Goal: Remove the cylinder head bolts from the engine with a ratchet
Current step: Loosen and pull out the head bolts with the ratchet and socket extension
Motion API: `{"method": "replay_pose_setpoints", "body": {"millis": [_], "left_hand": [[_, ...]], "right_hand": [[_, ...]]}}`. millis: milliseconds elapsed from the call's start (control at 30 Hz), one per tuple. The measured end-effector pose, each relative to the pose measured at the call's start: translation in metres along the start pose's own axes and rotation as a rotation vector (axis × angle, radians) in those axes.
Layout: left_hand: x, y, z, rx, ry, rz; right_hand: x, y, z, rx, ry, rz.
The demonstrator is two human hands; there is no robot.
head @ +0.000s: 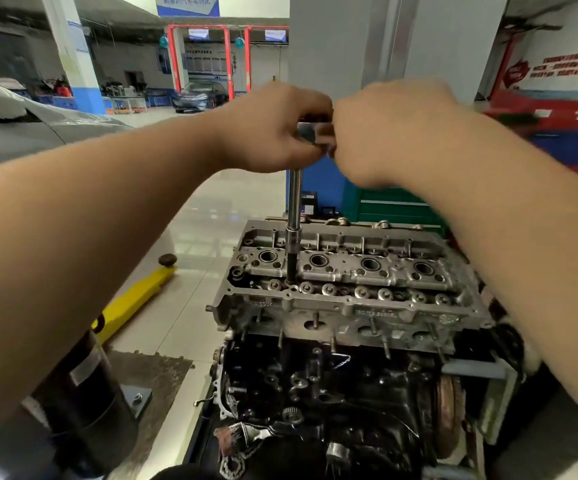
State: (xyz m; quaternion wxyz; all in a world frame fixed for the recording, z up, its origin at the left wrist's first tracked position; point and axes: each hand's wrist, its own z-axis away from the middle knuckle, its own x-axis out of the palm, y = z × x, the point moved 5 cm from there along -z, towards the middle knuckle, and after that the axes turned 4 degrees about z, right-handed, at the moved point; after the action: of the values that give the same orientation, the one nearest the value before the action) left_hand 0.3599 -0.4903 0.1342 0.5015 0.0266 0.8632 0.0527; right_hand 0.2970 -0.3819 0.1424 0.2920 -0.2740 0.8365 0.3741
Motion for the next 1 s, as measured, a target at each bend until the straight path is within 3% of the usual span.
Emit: {"method": "replay_pose_setpoints", "body": {"millis": [133, 300, 400, 567, 633, 733, 867, 1000], "left_hand": [[-0.002, -0.003, 0.0, -0.023, -0.061, 0.084], [-0.004, 0.03, -0.007, -0.009, 0.064, -0.384], [0.006, 0.052, -0.012, -0.208, 0.116, -0.572], [0.023, 0.062, -0.039, -0.438, -0.082, -0.835], [0.026, 0.057, -0.046, -0.519, -0.149, -0.846], [0.024, 0.046, -0.048, -0.564, -0.12, -0.826], [0.021, 0.038, -0.042, -0.472, 0.073, -0.729], [0.01, 0.033, -0.027, 0.038, 0.21, -0.502]], "right_hand": [[-0.02, 0.001, 0.043, -0.027, 0.167, 0.019], [0.007, 0.02, 0.023, -0.07, 0.09, -0.168], [0.024, 0.028, 0.0, -0.063, 0.055, -0.221], [0.051, 0.025, -0.038, -0.053, -0.078, -0.351], [0.054, 0.018, -0.051, -0.071, -0.153, -0.351], [0.055, 0.012, -0.057, -0.035, -0.157, -0.41], [0.044, 0.021, -0.043, 0.014, -0.14, -0.208], [0.014, 0.033, 0.0, 0.034, -0.007, 0.008]]}}
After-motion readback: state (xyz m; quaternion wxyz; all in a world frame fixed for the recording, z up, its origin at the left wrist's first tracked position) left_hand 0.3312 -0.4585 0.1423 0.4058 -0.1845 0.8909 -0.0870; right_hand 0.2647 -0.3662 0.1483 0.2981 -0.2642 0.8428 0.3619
